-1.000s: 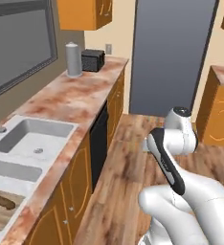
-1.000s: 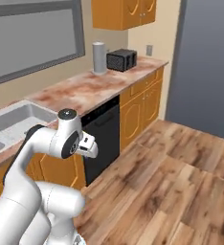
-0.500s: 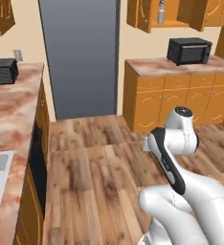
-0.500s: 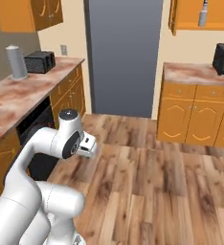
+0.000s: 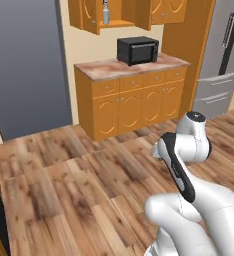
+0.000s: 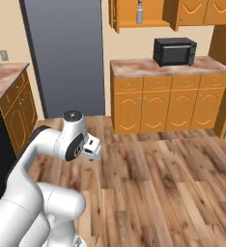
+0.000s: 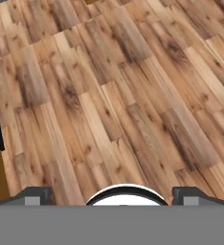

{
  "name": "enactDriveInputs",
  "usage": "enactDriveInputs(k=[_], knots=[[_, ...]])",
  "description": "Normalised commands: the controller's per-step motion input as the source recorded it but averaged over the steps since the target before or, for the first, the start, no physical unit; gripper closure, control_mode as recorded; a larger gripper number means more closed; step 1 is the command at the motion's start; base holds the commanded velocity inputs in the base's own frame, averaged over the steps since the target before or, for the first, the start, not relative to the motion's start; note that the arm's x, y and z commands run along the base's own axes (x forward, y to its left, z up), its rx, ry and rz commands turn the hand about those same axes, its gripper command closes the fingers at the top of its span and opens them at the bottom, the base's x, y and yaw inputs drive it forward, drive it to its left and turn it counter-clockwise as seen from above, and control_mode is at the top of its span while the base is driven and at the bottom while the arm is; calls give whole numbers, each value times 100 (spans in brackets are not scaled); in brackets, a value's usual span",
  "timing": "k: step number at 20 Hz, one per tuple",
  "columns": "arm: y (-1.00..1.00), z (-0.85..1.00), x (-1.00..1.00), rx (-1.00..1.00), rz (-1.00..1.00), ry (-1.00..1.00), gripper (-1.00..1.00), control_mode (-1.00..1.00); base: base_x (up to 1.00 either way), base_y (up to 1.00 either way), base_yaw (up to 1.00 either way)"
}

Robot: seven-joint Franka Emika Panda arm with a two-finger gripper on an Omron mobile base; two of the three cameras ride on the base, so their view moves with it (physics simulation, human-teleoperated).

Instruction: Move the cutting board and knife to the sink. Then move spray from the cabinet to the counter.

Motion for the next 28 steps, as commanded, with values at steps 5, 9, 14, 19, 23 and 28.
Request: enactDriveInputs(k=[5, 9, 14, 19, 23, 28], knots=[[0, 0, 0, 0, 0, 0, -100, 100, 17, -2, -27], [0, 0, 0, 0, 0, 0, -100, 100, 41, 0, -22], [0, 0, 0, 0, 0, 0, -100, 100, 47, 0, -22], [0, 0, 0, 0, 0, 0, -100, 100, 53, 0, -19], [0, 0, 0, 0, 0, 0, -100, 100, 60, 1, -11], [0, 0, 0, 0, 0, 0, -100, 100, 65, 1, -1]])
